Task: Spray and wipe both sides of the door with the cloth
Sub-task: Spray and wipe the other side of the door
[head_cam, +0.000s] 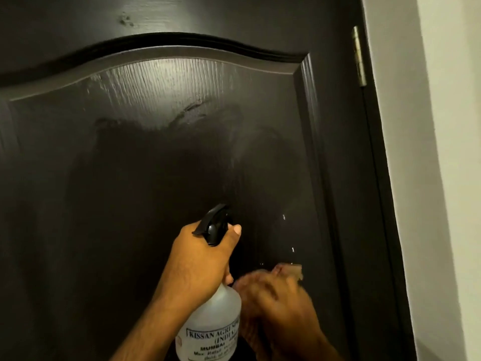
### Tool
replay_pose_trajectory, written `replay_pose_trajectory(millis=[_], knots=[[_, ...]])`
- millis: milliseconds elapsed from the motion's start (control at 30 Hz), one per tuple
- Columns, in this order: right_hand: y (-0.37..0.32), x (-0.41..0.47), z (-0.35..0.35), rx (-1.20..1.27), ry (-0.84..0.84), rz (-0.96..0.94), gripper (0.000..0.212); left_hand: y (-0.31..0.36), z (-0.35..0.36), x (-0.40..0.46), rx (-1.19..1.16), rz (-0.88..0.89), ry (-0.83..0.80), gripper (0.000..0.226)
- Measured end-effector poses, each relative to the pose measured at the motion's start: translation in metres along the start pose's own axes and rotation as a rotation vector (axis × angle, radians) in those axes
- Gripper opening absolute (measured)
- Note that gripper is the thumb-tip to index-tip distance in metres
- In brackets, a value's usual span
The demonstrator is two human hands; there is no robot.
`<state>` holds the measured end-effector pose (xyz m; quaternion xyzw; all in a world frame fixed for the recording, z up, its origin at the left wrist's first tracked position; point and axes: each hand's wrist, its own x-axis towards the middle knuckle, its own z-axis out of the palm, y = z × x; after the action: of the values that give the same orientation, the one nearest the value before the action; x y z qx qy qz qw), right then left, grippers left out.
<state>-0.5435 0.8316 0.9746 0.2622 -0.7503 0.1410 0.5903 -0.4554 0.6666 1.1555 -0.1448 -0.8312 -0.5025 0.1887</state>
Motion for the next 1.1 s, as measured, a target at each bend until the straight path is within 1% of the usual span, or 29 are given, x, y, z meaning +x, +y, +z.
replay_pose_trajectory(millis=[33, 100, 167, 233, 267, 300, 367, 433, 500, 533, 567, 600, 633, 667, 700, 733, 767, 800, 833, 867, 900, 933, 967, 1000, 1100], knots=[[0.011, 0.014, -0.005, -0.019, 0.053, 0.043, 0.03, -0.002, 0.0, -0.002, -0.003, -0.019, -0.014, 0.021], [0.037, 0.047, -0.017, -0.044, 0.154, 0.203, 0.036, -0.006, 0.0, -0.007, -0.031, -0.077, -0.038, 0.024], [0.061, 0.084, -0.029, -0.043, 0.265, 0.39, 0.041, -0.01, 0.002, -0.013, -0.051, -0.157, -0.051, 0.017], [0.068, 0.115, -0.037, -0.011, 0.345, 0.552, 0.04, -0.019, 0.007, -0.018, -0.047, -0.214, -0.034, 0.009], [0.066, 0.123, -0.039, -0.006, 0.372, 0.601, 0.04, -0.023, 0.011, -0.02, -0.025, -0.209, -0.025, 0.008], [0.062, 0.124, -0.037, -0.006, 0.389, 0.611, 0.04, -0.028, 0.015, -0.021, -0.012, -0.196, -0.017, 0.008], [0.052, 0.108, -0.029, -0.004, 0.391, 0.563, 0.045, -0.034, 0.021, -0.021, -0.02, -0.176, -0.011, 0.01], [0.037, 0.071, -0.013, 0.029, 0.331, 0.556, 0.052, -0.034, 0.026, -0.019, -0.04, -0.182, -0.012, 0.01], [0.019, 0.023, 0.006, -0.022, 0.273, 0.576, 0.051, -0.033, 0.033, -0.015, -0.005, -0.125, -0.013, 0.011], [0.006, 0.005, 0.005, -0.042, 0.254, 0.552, 0.049, -0.031, 0.039, -0.013, 0.026, -0.084, -0.01, 0.013], [-0.007, -0.02, 0.011, -0.051, 0.239, 0.453, 0.049, -0.029, 0.044, -0.012, 0.055, -0.052, -0.01, 0.014], [-0.016, -0.042, 0.018, -0.047, 0.171, 0.37, 0.051, -0.027, 0.05, -0.011, 0.068, -0.03, -0.027, 0.014], [-0.03, -0.066, 0.017, 0.062, 0.037, 0.422, 0.06, -0.022, 0.058, -0.012, 0.07, -0.024, -0.06, 0.014], [-0.038, -0.078, 0.014, 0.12, -0.085, 0.576, 0.08, -0.02, 0.062, -0.011, 0.059, -0.033, -0.083, 0.015], [-0.031, -0.103, 0.019, 0.204, -0.192, 0.562, 0.096, -0.017, 0.069, -0.012, 0.048, -0.046, -0.114, 0.016], [-0.029, -0.126, 0.028, 0.234, -0.216, 0.571, 0.085, -0.015, 0.074, -0.013, 0.035, -0.056, -0.131, 0.017], [-0.021, -0.142, 0.031, 0.188, -0.201, 0.624, 0.051, -0.016, 0.079, -0.012, 0.022, -0.065, -0.14, 0.018], [-0.014, -0.151, 0.04, 0.15, -0.221, 0.686, 0.07, -0.017, 0.084, -0.013, 0.015, -0.081, -0.149, 0.019], [-0.014, -0.142, 0.039, 0.08, -0.277, 0.672, 0.083, -0.02, 0.087, -0.015, 0.014, -0.105, -0.154, 0.02], [-0.02, -0.129, 0.034, 0.07, -0.35, 0.604, 0.103, -0.024, 0.089, -0.018, 0.018, -0.127, -0.16, 0.02], [-0.016, -0.127, 0.026, 0.032, -0.282, 0.469, 0.066, -0.03, 0.088, -0.02, 0.022, -0.14, -0.16, 0.02], [-0.012, -0.116, 0.015, 0.021, -0.263, 0.366, 0.046, -0.037, 0.086, -0.024, 0.031, -0.15, -0.155, 0.02], [-0.005, -0.104, 0.006, 0.018, -0.201, 0.324, 0.038, -0.044, 0.082, -0.028, 0.043, -0.163, -0.151, 0.019], [0.004, -0.089, -0.001, 0.089, -0.214, 0.358, 0.037, -0.053, 0.076, -0.032, 0.045, -0.191, -0.156, 0.018], [0.025, -0.028, -0.017, 0.095, -0.02, 0.548, 0.035, -0.073, 0.056, -0.046, 0.014, -0.314, -0.199, 0.016]])
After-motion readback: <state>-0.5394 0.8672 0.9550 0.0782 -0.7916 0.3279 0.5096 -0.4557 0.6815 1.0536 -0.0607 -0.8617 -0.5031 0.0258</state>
